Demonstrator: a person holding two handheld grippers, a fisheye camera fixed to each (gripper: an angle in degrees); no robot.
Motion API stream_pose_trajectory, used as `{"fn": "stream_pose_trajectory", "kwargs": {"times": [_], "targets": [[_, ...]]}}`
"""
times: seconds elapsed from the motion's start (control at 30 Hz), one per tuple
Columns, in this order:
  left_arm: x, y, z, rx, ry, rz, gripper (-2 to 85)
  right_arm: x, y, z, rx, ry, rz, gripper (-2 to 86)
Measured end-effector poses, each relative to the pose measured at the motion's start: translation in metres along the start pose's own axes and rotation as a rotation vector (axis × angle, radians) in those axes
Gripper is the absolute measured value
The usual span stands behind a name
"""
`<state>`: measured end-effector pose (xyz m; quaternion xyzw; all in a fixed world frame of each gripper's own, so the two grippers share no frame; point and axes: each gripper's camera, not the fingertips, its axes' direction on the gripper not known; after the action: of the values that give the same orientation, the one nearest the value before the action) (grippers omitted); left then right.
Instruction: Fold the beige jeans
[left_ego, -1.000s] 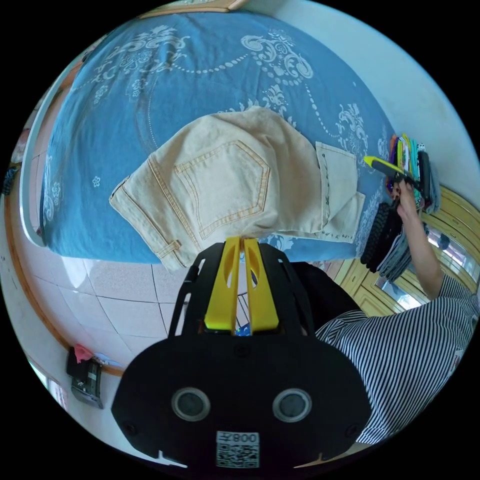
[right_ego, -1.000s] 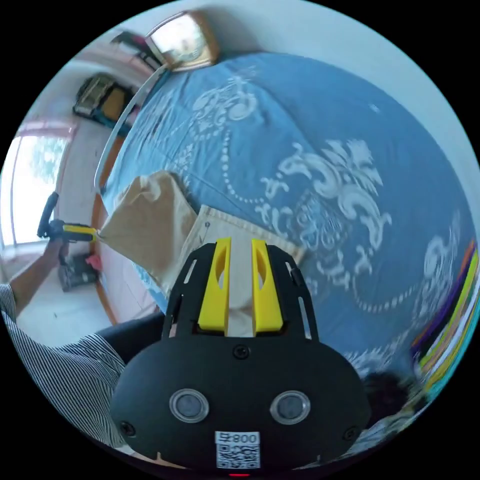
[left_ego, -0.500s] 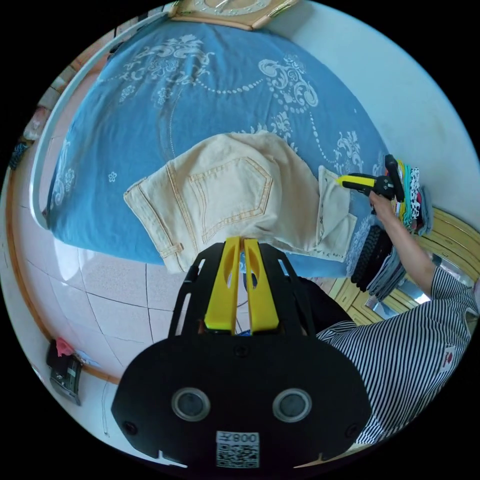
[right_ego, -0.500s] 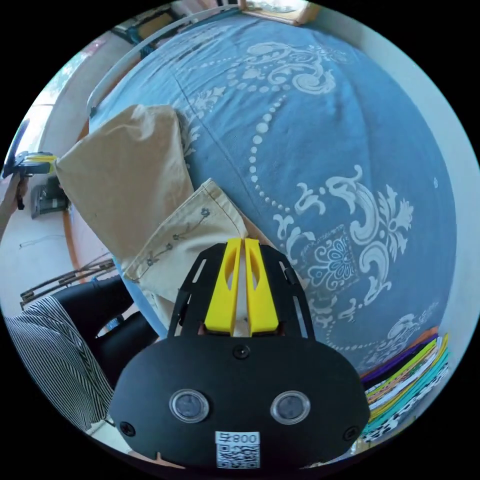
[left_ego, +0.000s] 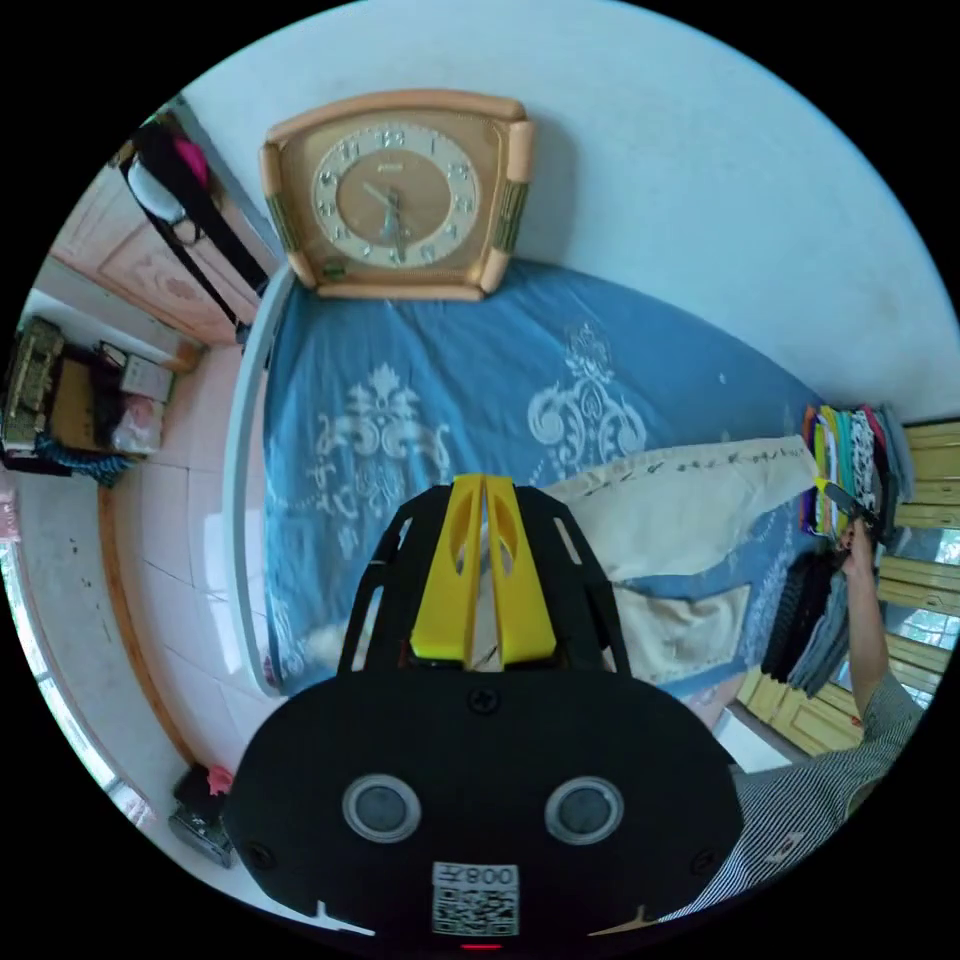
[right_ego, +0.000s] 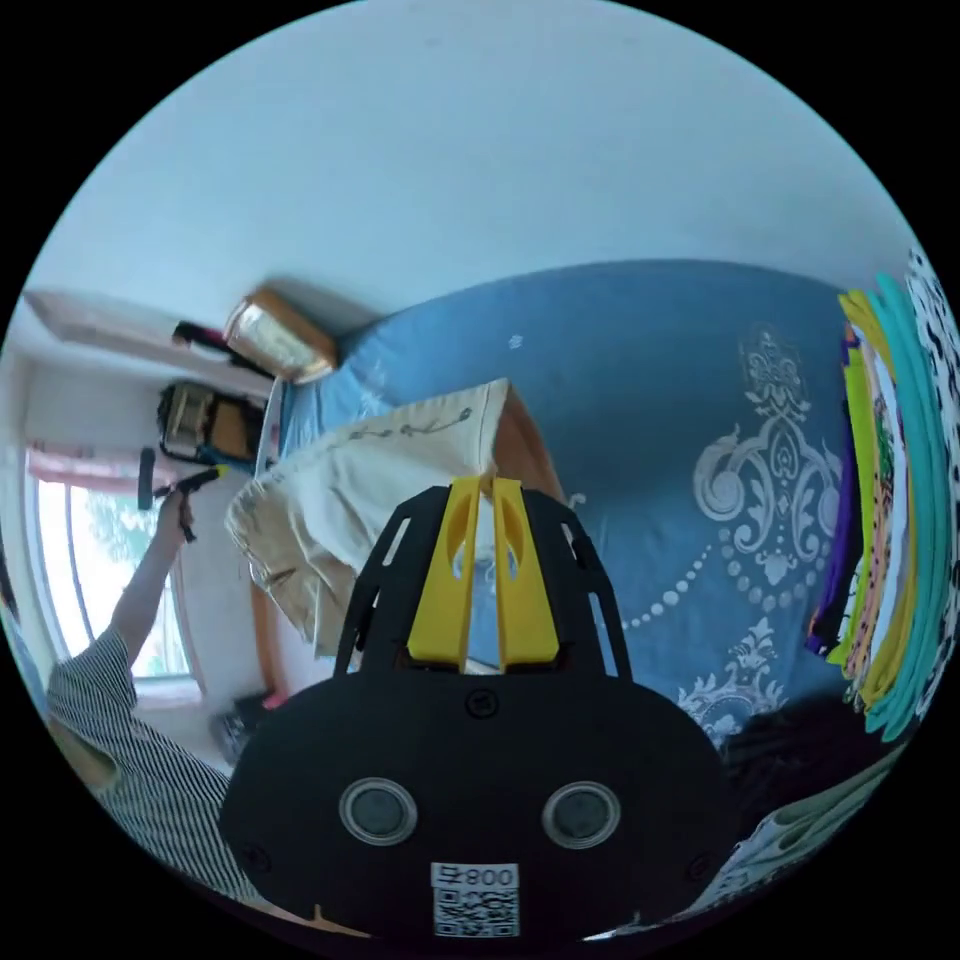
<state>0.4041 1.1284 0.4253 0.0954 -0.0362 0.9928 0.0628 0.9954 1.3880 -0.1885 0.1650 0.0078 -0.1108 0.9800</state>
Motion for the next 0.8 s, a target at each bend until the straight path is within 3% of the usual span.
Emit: {"fn": "stream_pose_trajectory", "kwargs": {"times": [0.13, 0.3, 0.37, 0.57, 0.67, 0.8], "targets": [[0.019, 0.006, 0.003, 0.012, -0.019, 0.096, 0.6, 0.044, -0.005, 0.007, 0.002, 0.084, 0.160, 0.9], [-0.006, 0.116, 0.063, -0.205, 0.005, 0.073, 1.2, 0.066, 0.053, 0.038, -0.127, 0.084, 0.176, 2.9], [-0.044, 0.188, 0.096, -0.335, 0.103, -0.082, 1.6, 0.077, 0.099, 0.055, -0.219, 0.080, 0.208, 4.8], [-0.134, 0.363, 0.152, -0.407, 0.458, -0.701, 4.3, 0.114, 0.189, 0.074, -0.348, 0.057, 0.425, 6.4], [-0.145, 0.420, 0.170, -0.367, 0.575, -0.879, 6.2, 0.123, 0.195, 0.078, -0.361, 0.090, 0.450, 6.8], [-0.143, 0.452, 0.187, -0.361, 0.603, -0.934, 6.7, 0.119, 0.188, 0.099, -0.455, 0.207, 0.380, 6.5]]}}
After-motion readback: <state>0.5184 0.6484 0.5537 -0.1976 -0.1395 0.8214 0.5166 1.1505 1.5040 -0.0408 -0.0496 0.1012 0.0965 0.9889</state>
